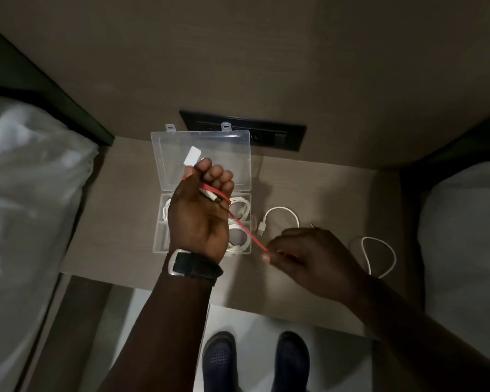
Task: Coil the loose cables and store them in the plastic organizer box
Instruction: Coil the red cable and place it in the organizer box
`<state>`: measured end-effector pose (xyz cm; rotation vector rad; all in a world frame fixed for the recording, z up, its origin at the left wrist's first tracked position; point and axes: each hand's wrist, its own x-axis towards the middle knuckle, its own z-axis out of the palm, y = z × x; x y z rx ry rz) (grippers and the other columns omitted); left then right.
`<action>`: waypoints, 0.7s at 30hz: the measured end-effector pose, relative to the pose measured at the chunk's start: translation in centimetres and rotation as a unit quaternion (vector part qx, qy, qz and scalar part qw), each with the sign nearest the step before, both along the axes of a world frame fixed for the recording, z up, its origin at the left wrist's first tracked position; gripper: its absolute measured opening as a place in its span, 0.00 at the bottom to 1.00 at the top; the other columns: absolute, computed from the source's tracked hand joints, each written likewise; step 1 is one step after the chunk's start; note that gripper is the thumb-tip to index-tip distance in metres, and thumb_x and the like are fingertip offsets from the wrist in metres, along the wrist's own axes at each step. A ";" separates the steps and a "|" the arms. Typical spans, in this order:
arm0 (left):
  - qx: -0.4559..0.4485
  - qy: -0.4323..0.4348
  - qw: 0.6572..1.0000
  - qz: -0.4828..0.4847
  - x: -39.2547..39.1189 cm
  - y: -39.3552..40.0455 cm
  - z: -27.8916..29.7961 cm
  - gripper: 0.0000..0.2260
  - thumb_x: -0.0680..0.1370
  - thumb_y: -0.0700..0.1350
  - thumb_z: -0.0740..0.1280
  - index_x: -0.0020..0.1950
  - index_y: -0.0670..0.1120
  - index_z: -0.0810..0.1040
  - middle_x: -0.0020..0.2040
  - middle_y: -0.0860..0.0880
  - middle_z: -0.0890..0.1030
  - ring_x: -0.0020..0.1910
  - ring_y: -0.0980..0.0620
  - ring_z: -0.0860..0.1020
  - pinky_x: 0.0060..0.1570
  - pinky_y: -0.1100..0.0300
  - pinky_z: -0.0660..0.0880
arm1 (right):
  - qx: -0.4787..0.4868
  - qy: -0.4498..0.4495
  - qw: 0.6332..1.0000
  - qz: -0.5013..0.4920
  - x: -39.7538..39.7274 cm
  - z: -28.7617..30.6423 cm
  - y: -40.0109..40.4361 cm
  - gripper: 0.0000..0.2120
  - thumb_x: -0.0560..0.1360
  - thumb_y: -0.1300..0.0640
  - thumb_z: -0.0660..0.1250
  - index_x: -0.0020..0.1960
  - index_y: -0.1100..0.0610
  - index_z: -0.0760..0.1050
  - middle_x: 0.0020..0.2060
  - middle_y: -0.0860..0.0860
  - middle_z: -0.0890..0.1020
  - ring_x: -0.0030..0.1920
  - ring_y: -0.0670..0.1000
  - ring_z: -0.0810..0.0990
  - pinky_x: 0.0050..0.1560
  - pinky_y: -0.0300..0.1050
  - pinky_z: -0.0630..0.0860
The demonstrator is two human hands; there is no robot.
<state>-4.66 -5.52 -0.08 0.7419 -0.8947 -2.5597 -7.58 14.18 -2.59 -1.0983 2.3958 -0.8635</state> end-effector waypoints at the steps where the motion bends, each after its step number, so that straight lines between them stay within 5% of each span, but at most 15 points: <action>1: -0.083 -0.035 0.996 -0.011 -0.1 0.2 -0.2 0.12 0.83 0.46 0.56 0.50 0.41 0.76 0.40 0.47 0.79 0.41 0.50 0.80 0.46 0.58 0.77 | -0.016 -0.003 0.999 0.036 0.6 0.8 -0.4 0.09 0.76 0.44 0.64 0.47 0.48 0.79 0.35 0.46 0.80 0.37 0.46 0.79 0.37 0.51 0.76; 4: -0.337 -0.139 0.921 -0.139 0.6 2.0 -0.5 0.15 0.83 0.46 0.59 0.48 0.36 0.76 0.34 0.46 0.79 0.33 0.50 0.78 0.36 0.56 0.76 | -0.059 0.013 0.996 0.070 -0.8 3.1 -1.0 0.06 0.78 0.49 0.64 0.48 0.48 0.80 0.36 0.41 0.75 0.37 0.43 0.75 0.39 0.49 0.75; 6: -0.369 -0.164 0.884 -0.234 1.5 3.6 -0.5 0.21 0.82 0.52 0.58 0.41 0.37 0.77 0.26 0.47 0.75 0.25 0.51 0.72 0.28 0.60 0.69 | -0.086 0.038 0.995 0.019 -2.9 4.1 -1.6 0.06 0.77 0.49 0.67 0.44 0.48 0.80 0.37 0.41 0.77 0.38 0.41 0.76 0.41 0.47 0.75; 10: -0.145 -0.183 0.929 -0.288 2.5 4.7 0.3 0.31 0.78 0.67 0.53 0.33 0.42 0.75 0.22 0.50 0.64 0.19 0.55 0.60 0.22 0.64 0.56 | -0.165 -0.055 0.979 -0.109 -5.5 3.2 -2.9 0.08 0.70 0.49 0.74 0.38 0.51 0.79 0.32 0.49 0.81 0.34 0.46 0.78 0.37 0.47 0.75; 15: 0.226 0.078 0.940 -0.242 2.6 3.3 1.1 0.22 0.83 0.57 0.49 0.40 0.46 0.72 0.25 0.54 0.68 0.21 0.58 0.64 0.25 0.65 0.60 | -0.140 -0.122 0.977 -0.109 -4.1 1.1 -3.7 0.16 0.79 0.45 0.60 0.33 0.41 0.74 0.26 0.48 0.76 0.29 0.42 0.74 0.37 0.47 0.72; 18: 0.245 0.139 0.953 -0.115 2.2 1.3 1.2 0.17 0.85 0.50 0.49 0.47 0.46 0.74 0.32 0.53 0.72 0.31 0.57 0.70 0.36 0.64 0.70 | -0.091 -0.164 0.982 -0.031 -1.8 0.4 -2.9 0.14 0.79 0.44 0.57 0.40 0.43 0.77 0.26 0.44 0.75 0.29 0.41 0.75 0.37 0.45 0.73; 21: 0.128 0.065 0.989 -0.028 1.8 -0.4 0.7 0.12 0.84 0.46 0.54 0.49 0.45 0.75 0.38 0.51 0.75 0.38 0.54 0.74 0.43 0.62 0.74 | 0.005 -0.150 0.985 0.086 0.4 0.7 -2.1 0.07 0.82 0.51 0.59 0.50 0.50 0.75 0.29 0.42 0.75 0.32 0.40 0.75 0.37 0.37 0.70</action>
